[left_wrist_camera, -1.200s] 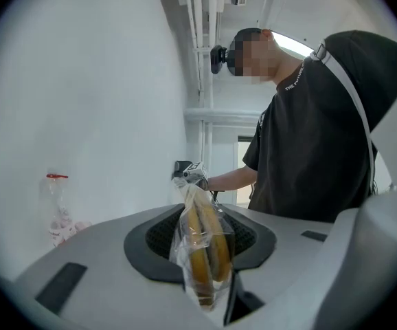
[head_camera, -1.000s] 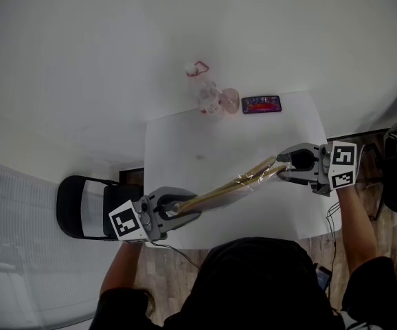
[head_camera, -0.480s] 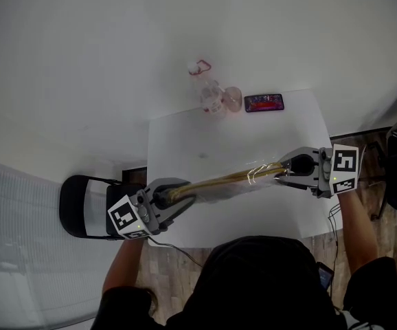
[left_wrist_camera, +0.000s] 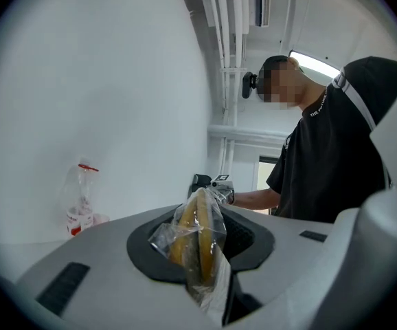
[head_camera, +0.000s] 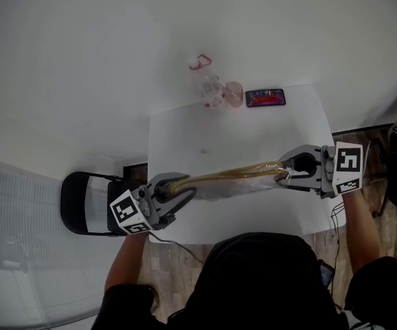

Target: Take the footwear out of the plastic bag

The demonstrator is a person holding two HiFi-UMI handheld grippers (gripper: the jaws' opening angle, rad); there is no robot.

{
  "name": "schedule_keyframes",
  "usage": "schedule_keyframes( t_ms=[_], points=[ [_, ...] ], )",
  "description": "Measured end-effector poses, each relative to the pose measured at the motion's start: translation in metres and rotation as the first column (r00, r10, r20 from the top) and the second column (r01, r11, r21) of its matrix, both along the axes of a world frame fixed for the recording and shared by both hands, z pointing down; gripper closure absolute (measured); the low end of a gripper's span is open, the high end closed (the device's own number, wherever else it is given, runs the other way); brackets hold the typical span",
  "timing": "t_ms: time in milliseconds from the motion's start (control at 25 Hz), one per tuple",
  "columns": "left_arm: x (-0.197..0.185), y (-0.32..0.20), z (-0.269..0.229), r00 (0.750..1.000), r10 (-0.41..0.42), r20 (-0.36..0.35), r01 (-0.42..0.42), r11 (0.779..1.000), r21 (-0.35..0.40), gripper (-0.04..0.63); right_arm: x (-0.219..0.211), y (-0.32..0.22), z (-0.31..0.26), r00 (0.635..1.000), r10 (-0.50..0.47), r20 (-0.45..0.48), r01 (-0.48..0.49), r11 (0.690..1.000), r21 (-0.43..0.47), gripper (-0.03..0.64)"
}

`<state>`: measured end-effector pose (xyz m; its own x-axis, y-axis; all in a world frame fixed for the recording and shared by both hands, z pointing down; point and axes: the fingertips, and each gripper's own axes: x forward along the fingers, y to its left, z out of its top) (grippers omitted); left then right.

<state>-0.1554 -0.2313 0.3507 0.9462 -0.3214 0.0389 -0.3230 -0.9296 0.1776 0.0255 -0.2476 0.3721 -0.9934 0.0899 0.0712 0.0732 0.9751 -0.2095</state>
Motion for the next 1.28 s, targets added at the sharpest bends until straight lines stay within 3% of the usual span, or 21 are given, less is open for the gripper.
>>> schedule_keyframes(
  t_ms=[160,200,280,760,840,920,1040,1120,1280],
  points=[
    [0.014,0.001,-0.003,0.998,0.049,-0.031,-0.049,0.999,-0.015,0.474,-0.014,0.004,-0.002,1.0,-0.007,-0.019,0.008,0.998,0.062,0.485],
    [0.016,-0.001,-0.004,0.998,0.045,-0.033,-0.045,0.999,-0.006,0.474,-0.02,0.004,0.001,0.999,-0.003,-0.04,0.006,0.996,0.087,0.521],
    [0.014,-0.006,-0.004,0.999,0.03,-0.034,-0.03,1.0,0.001,0.474,-0.026,0.005,0.008,0.998,0.006,-0.063,0.001,0.994,0.112,0.529],
    [0.012,-0.007,0.005,0.999,0.033,0.029,-0.032,0.999,-0.028,0.465,-0.024,0.002,0.004,0.997,0.044,-0.071,-0.035,0.992,0.123,0.538],
    [0.012,-0.01,0.008,0.997,0.02,0.072,-0.019,1.0,-0.02,0.443,-0.024,-0.001,0.001,0.996,0.048,-0.073,-0.038,0.99,0.137,0.538],
    [0.016,-0.01,0.019,0.987,0.015,0.161,-0.013,1.0,-0.009,0.422,-0.022,-0.001,0.002,0.995,0.053,-0.081,-0.04,0.988,0.147,0.54],
    [0.02,-0.01,0.047,0.933,0.031,0.358,-0.033,0.999,-0.002,0.393,-0.02,0.0,0.004,0.994,0.054,-0.099,-0.038,0.986,0.165,0.541],
    [0.021,-0.009,0.062,0.893,0.041,0.449,-0.046,0.999,0.0,0.393,-0.02,0.0,0.003,0.992,0.057,-0.111,-0.036,0.983,0.183,0.541],
    [0.025,0.0,0.079,0.861,0.083,0.502,-0.074,0.997,-0.037,0.437,-0.021,0.0,0.002,0.988,0.059,-0.14,-0.027,0.976,0.217,0.543]
  ],
)
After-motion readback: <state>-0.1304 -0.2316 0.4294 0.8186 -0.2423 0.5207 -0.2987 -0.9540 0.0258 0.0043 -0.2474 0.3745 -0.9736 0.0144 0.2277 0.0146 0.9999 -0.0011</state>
